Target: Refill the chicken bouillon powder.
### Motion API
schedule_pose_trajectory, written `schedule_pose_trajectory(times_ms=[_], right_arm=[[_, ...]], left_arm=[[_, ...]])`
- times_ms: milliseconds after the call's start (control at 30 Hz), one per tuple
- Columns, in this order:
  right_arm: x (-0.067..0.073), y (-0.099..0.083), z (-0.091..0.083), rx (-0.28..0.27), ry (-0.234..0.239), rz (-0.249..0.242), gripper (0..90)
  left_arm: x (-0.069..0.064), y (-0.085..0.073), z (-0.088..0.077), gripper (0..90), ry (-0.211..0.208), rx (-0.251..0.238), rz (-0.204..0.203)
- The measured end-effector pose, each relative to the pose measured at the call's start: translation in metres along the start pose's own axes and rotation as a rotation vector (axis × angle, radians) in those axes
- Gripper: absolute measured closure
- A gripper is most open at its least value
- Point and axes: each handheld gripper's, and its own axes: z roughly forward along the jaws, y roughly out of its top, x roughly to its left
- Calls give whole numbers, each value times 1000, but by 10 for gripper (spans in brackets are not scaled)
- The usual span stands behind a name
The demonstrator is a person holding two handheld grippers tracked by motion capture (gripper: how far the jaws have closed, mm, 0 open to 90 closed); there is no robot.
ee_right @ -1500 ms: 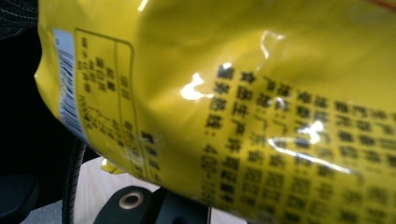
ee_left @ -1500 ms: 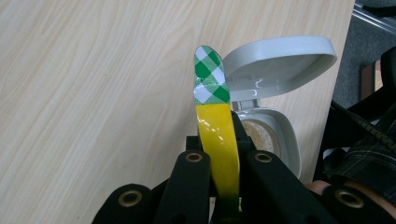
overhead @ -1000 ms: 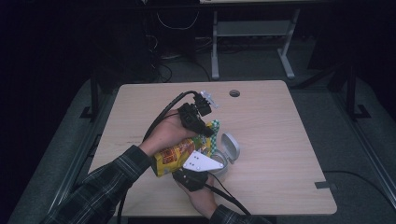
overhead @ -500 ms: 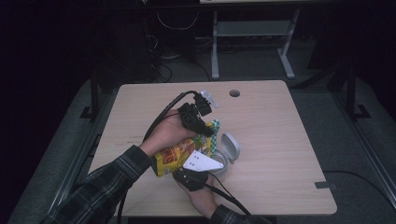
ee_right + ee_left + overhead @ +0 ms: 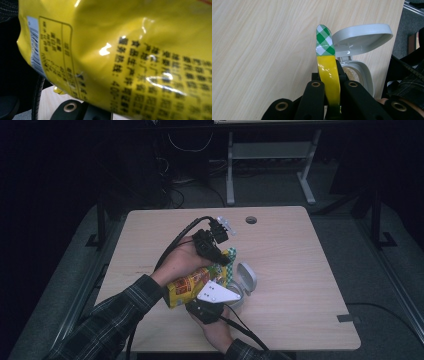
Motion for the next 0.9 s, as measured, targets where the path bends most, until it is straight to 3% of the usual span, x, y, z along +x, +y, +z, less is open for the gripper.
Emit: schedule_pose_trajectory(times_ms=[900], right_arm=[[1,1,0,-5,3,-4,897]], left_arm=[[-1,0,-1,897,5,1,3]])
